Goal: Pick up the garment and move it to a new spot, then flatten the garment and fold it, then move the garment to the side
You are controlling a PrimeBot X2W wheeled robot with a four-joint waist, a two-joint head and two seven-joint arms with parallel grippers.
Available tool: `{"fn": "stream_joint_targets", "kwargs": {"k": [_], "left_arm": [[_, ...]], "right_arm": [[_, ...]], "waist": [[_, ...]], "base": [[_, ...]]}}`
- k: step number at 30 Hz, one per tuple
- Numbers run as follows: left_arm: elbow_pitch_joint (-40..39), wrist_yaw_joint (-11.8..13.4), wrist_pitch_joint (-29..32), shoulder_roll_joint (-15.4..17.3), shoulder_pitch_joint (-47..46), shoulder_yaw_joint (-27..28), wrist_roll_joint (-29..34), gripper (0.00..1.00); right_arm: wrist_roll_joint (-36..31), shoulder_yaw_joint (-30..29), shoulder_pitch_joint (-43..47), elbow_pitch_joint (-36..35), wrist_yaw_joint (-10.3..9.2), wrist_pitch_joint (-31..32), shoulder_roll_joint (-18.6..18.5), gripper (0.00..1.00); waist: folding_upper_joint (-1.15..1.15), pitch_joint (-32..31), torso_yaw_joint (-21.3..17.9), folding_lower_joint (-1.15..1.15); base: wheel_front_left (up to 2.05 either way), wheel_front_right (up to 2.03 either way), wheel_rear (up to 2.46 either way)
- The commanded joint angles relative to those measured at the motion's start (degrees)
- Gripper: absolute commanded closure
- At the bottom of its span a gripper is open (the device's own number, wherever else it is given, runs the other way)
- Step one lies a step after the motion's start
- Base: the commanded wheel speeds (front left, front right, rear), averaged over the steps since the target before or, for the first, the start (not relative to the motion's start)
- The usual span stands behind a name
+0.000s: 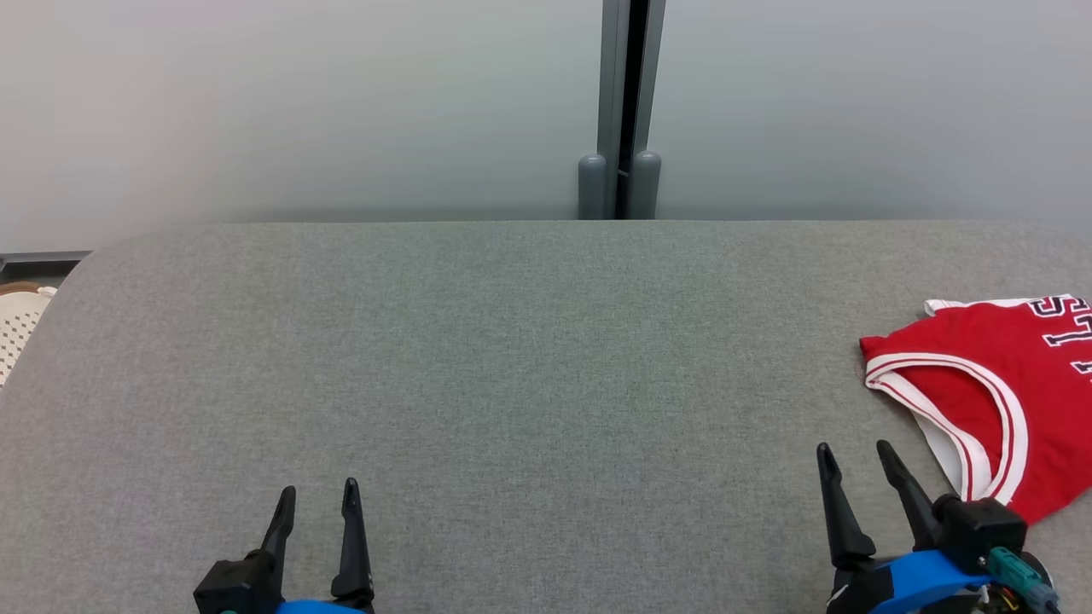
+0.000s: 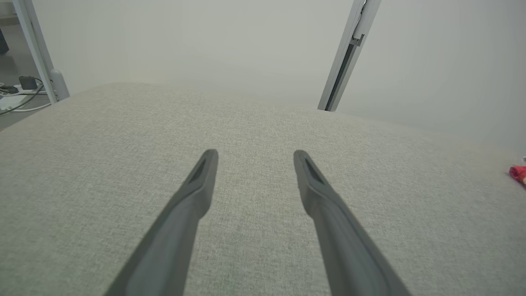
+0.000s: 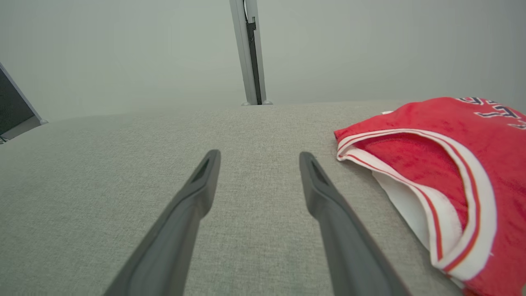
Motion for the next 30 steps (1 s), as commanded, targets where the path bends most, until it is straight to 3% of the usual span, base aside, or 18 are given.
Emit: {"fn": "stream_joint_targets", "kwargs": {"k": [1, 27, 28, 30], "left_arm": [[0.2, -0.15, -0.26, -0.13, 0.25, -0.03, 0.23, 0.0], [1.98, -0.77, 0.0, -0.31, 0.06, -0.59, -0.38, 0.0], [2.08, -0.76, 0.13, -0.39, 0.0, -0.35, -0.22, 1.0], [2.97, -0.77, 0.32, -0.46, 0.12, -0.27, -0.36, 1.0]], "right_arm": [[-0.64, 0.36, -0.55, 0.82, 0.0, -0.57, -0.05, 0.0], [-1.83, 1.4, -1.66, 3.07, 0.0, -1.77, -0.04, 0.0], [-1.39, 1.32, -1.18, 3.27, 0.01, -1.5, 0.01, 1.0], [-1.19, 1.24, -0.72, 4.1, 0.01, -1.33, 0.07, 1.0]], "waist": [[0.0, -0.07, 0.0, 0.0], [0.0, -0.7, -0.22, 0.0], [0.0, -0.72, -0.22, 0.0], [0.0, -0.73, -0.22, 0.0]], "base": [[0.0, 0.0, 0.0], [0.0, 0.0, 0.0], [0.0, 0.0, 0.0], [0.0, 0.0, 0.0]]}}
